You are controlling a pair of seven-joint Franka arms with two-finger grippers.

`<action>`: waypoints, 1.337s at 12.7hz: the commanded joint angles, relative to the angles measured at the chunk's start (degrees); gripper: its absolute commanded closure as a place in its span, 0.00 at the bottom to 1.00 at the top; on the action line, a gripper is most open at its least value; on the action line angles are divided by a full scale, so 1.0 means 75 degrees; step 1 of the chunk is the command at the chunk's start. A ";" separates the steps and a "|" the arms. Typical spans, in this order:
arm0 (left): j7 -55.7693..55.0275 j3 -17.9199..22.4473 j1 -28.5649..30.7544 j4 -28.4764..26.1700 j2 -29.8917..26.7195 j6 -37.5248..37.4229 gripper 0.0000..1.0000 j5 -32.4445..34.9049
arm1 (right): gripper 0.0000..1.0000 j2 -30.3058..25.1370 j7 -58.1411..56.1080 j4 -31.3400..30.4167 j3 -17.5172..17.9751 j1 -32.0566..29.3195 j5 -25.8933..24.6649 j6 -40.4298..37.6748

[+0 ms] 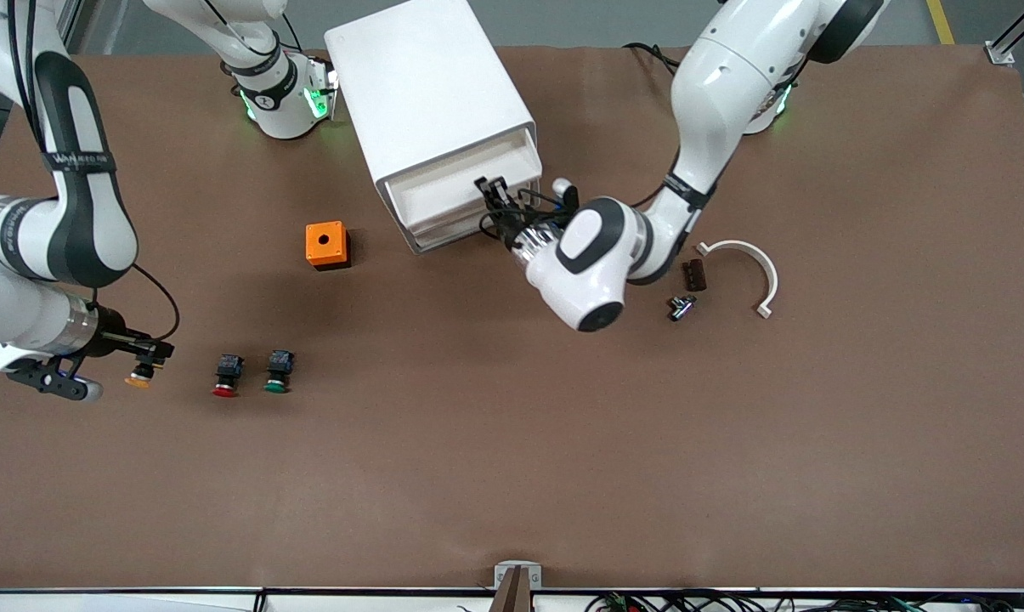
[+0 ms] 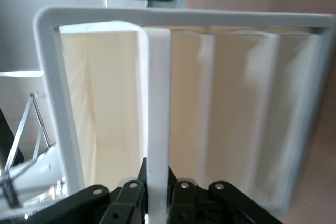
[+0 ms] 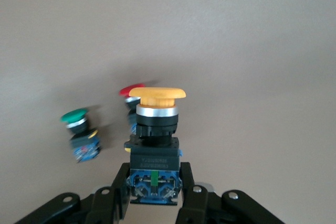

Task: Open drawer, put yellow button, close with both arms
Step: 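Pull the drawer open with the left gripper while the right gripper grasps the button, then carry the yellow button over the drawer while the left gripper withdraws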

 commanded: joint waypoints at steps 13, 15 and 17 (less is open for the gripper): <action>0.1450 0.1391 0.0807 0.1005 0.0102 0.0193 0.00 0.0031 | 1.00 -0.2058 0.8579 -0.0132 -0.0004 0.5070 0.0403 -0.1375; 0.1977 0.2070 0.0773 0.1029 -0.0049 0.0182 0.00 0.0147 | 1.00 -0.2023 0.9388 -0.0132 -0.0016 0.5644 0.0345 -0.1106; 0.2633 0.2272 0.0831 0.1030 -0.0086 0.0135 0.00 0.0718 | 1.00 -0.1871 1.0092 -0.0132 -0.0016 0.6137 0.0287 -0.0708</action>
